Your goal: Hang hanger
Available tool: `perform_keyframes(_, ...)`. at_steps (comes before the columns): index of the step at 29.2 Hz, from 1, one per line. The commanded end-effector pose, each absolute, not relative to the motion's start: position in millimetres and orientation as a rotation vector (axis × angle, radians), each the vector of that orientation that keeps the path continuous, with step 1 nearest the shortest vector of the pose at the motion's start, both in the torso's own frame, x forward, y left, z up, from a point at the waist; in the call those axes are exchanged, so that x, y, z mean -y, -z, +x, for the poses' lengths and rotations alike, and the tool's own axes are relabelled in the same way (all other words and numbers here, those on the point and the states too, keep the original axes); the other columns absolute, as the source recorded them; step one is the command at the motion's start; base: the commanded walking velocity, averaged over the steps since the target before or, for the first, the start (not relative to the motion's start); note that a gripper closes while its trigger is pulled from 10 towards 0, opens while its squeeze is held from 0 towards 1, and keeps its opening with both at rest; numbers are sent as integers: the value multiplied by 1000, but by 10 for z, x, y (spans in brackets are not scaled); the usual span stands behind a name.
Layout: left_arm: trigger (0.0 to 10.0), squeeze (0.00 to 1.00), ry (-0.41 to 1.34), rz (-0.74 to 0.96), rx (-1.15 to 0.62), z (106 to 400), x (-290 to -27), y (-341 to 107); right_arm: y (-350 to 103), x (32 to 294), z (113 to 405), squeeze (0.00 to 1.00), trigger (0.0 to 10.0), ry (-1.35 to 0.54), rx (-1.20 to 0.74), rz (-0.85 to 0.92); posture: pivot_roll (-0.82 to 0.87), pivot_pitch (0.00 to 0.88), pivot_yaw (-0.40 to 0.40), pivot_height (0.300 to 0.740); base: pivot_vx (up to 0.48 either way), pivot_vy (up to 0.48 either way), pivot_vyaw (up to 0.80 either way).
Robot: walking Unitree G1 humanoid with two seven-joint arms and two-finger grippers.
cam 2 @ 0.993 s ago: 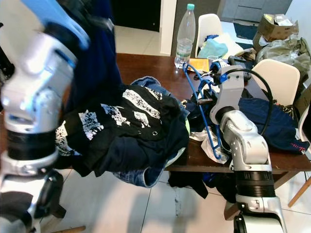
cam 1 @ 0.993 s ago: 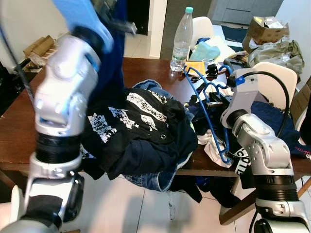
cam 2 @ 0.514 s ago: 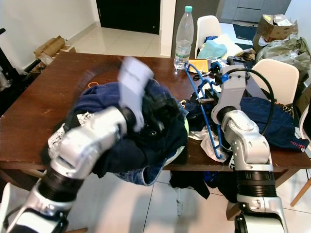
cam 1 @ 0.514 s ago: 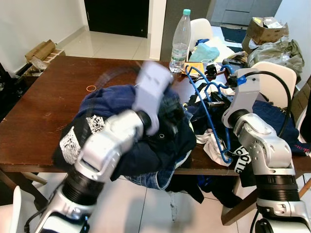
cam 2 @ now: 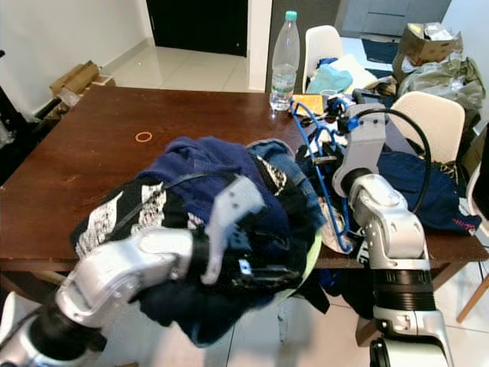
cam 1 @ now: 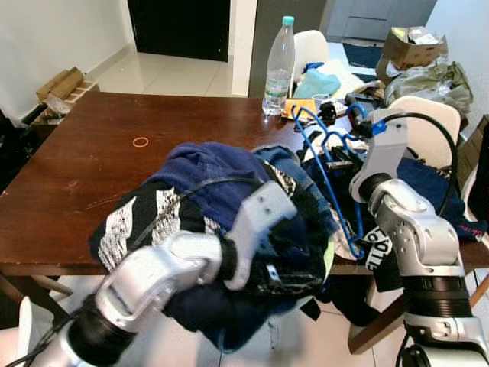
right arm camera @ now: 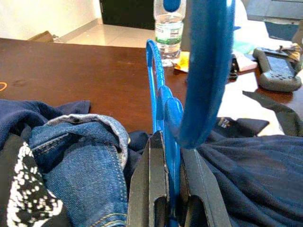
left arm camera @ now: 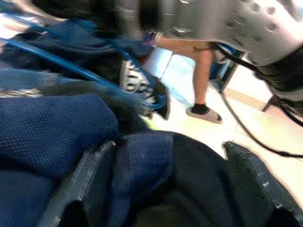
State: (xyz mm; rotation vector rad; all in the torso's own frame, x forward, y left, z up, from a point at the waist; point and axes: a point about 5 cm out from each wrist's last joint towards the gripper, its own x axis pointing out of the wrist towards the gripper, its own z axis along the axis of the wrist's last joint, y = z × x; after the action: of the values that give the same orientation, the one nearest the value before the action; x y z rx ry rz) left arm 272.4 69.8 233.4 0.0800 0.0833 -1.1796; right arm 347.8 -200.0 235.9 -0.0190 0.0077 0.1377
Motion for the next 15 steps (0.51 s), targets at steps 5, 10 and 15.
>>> perform_keyframes(5,10000,1000,910,96,8,2998,-1091,-2568,-2314,2043,3480,0,10000,-120,-33,-22,85,95,-39,740,0,0,0)
perform_keyframes(10,10000,984,701,95,104,3134,-1332,-2786,-2314,2050,3476,0,10000,-122,-34,-23,84,97,-42,740,0,0,0)
perform_keyframes(15,10000,0,623,92,148,3164,-1414,-2875,-2315,2052,3475,0,10000,-122,-35,-24,83,97,-43,740,0,0,0)
